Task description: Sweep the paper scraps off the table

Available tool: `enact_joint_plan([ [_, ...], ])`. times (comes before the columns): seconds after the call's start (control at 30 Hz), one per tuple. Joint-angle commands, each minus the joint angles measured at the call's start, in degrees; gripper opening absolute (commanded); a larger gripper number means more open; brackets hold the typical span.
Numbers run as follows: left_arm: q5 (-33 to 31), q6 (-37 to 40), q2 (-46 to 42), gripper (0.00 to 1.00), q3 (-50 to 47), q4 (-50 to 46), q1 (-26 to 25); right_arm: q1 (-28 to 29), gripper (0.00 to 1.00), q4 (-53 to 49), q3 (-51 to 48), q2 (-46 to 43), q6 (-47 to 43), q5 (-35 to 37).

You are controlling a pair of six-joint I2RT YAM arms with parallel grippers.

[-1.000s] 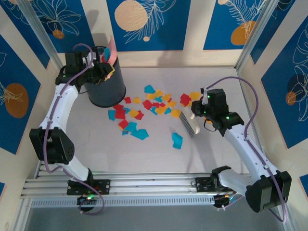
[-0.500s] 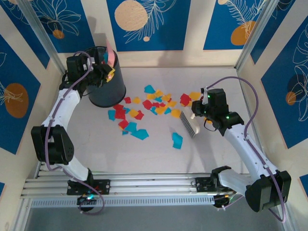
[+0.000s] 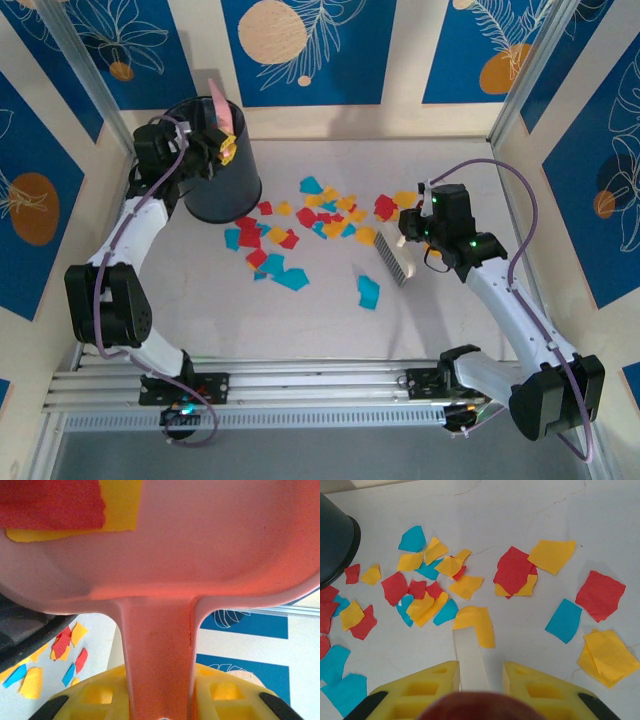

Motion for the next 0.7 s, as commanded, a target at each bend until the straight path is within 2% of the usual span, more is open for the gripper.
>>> enact_joint_plan([
  [0.0,1.6,-7.4,-1.7,0.0,-2.0,10.8,1.0,-0.4,0.0,1.0,1.8,0.1,0.3,-1.0],
  [0.33,1.2,-18.5,-3.3,0.0,-6.9,22.5,1.0,-0.4,0.0,1.0,1.8,0.0,0.5,-0.6],
  [0.5,0.6,-25.8,-2.8,0.0,-10.1,31.5,1.0,-0.4,0.0,0.8,2.1,0.1,0.6,-0.2],
  [0.67,1.2,-25.6,-2.7,0.0,-10.0,31.8,1.0,-0.4,0.0,0.8,2.3,-0.1,0.8,0.0],
])
